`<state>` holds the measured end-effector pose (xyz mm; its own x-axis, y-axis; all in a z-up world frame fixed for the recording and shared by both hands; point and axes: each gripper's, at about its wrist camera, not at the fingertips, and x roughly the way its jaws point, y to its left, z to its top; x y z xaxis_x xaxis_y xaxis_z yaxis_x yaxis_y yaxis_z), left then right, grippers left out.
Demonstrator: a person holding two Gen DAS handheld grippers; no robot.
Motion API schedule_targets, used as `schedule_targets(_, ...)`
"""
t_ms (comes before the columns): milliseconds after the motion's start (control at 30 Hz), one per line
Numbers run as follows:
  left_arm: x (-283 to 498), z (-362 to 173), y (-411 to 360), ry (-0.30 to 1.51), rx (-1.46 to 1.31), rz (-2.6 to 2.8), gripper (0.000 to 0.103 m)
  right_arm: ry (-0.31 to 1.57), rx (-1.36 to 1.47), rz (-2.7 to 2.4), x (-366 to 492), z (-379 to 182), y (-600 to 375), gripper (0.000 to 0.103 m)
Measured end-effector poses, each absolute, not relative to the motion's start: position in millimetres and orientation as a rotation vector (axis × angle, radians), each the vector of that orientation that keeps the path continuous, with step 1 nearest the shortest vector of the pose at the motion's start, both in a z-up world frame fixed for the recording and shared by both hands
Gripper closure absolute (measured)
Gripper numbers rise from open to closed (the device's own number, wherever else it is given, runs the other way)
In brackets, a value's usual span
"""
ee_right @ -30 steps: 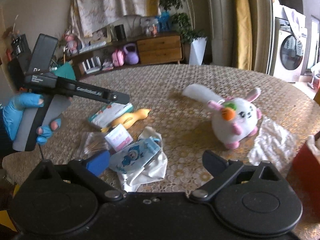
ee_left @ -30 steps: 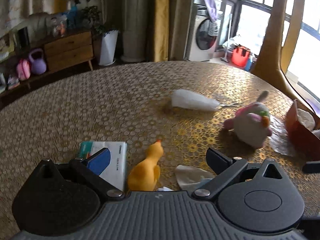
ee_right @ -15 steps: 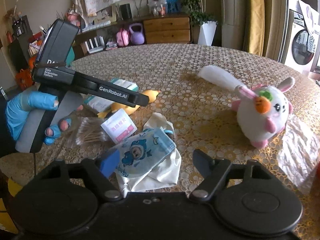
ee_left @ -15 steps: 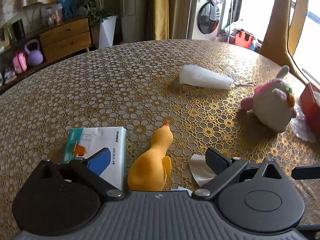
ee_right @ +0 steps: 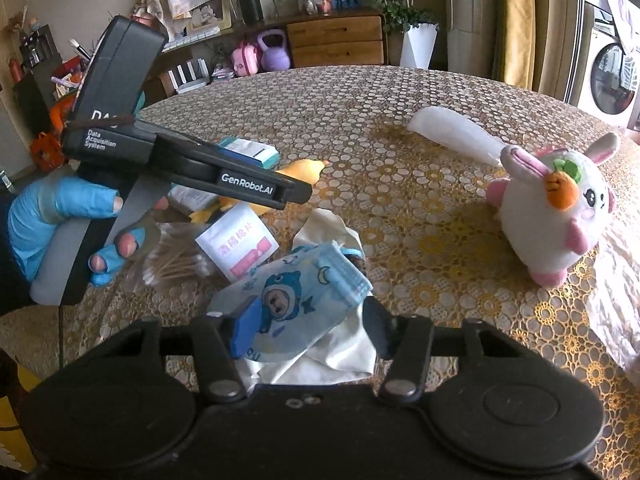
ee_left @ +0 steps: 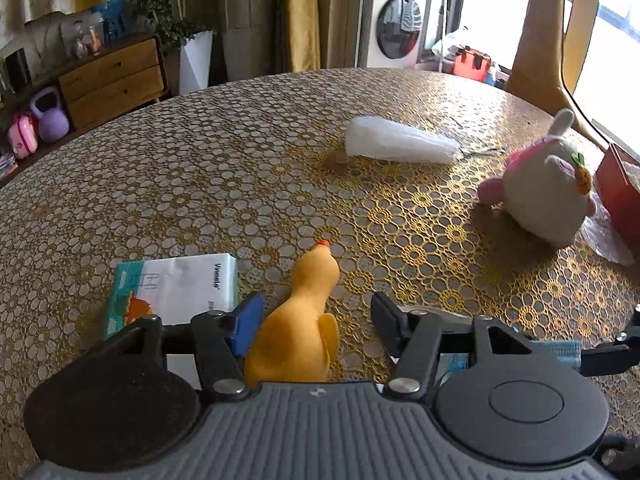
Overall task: Organize soft objects
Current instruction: 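Grasp yellow rubber duck with left tool while right tool grasps blue packet, then carry duck with left tool while right tool carries packet to tin box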
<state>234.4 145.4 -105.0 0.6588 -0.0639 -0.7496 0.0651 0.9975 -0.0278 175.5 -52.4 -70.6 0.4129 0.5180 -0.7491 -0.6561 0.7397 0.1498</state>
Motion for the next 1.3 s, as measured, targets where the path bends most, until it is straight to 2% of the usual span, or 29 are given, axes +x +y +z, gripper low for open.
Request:
schedule_targets(233,237,-109,150,0.868,0.004,-0.010,0.071,0.849,-0.172,0.726,175,-70,-51,0.071)
schedule_targets(300,236,-108,154,0.869,-0.014,-0.005,0.074,0.816,-0.185,0.713,174,-68,-51,0.083)
schedule_targets(433,235,-106,155,0.865,-0.019,0.003,0.078,0.764,-0.203,0.712,167,-62,-52,0.095)
schedule_targets(667,233,-98,159,0.870,-0.077,0.019,0.082,0.680,-0.189,0.710,156,-50,-62,0.101)
schedule_targets(1300,205,-24,133,0.805,-0.139,-0.043,0.083,0.589,0.004,0.654,150,15,-145,0.102)
